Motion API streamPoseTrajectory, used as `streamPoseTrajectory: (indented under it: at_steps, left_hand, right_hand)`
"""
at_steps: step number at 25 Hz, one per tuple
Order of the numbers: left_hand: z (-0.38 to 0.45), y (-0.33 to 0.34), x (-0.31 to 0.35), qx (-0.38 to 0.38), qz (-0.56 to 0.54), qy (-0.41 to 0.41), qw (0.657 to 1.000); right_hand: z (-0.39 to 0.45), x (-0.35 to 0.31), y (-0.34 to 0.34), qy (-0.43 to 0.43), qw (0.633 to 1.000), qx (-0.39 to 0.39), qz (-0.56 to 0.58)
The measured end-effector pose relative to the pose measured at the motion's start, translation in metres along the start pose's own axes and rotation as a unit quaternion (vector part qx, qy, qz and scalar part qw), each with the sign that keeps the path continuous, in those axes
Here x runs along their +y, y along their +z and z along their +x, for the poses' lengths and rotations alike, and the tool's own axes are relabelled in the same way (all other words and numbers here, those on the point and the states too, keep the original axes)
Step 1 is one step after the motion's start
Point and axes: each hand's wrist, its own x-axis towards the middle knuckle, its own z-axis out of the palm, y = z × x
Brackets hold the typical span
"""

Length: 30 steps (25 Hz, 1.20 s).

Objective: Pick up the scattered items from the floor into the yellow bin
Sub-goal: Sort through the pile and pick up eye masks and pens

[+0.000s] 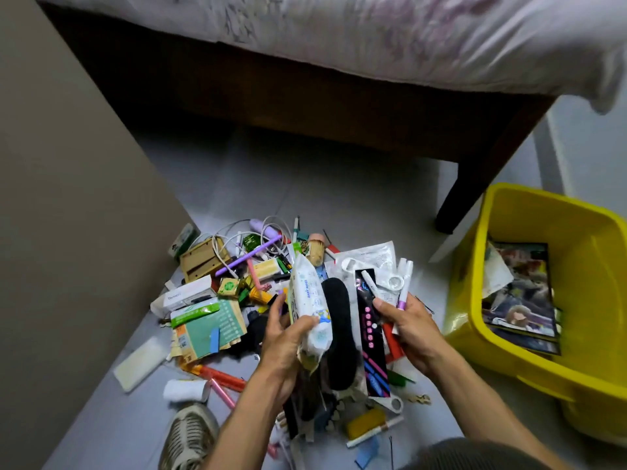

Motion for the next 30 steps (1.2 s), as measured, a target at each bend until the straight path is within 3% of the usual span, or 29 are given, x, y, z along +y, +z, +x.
streamPoseTrajectory:
  at_steps: [8, 14, 17, 21, 25, 30]
  left_hand:
    - [-0.026, 0.085, 0.020, -0.090, 0.006, 0.023, 0.996]
    - [-0.019, 0.220, 0.006, -0.209, 0.096, 0.029, 0.973]
    - [-0.009, 0.297, -0.016, -0.256, 0.138, 0.026, 0.956]
    - [0.004, 0.333, -0.046, -0.239, 0.242, 0.049, 0.939]
    - [0.022, 0.331, -0.072, -0.239, 0.318, 0.072, 0.915]
    - [0.020, 0.314, -0.072, -0.244, 0.363, 0.185, 0.880]
  right_hand:
    - [-0.045, -0.057, -0.075, -0.050, 0.986, 0.052, 0.152]
    - [-0.061, -0.104, -0.205, -0.138, 0.954, 0.174, 0.203]
    - [-0.048, -0.114, -0.264, -0.149, 0.949, 0.218, 0.171]
    - [-0.021, -0.102, -0.280, -0.088, 0.961, 0.260, 0.040]
    - [-0.002, -0.077, -0.285, -0.021, 0.945, 0.319, -0.067]
    - [-0.011, -0.069, -0.273, -0.083, 0.919, 0.349, -0.165]
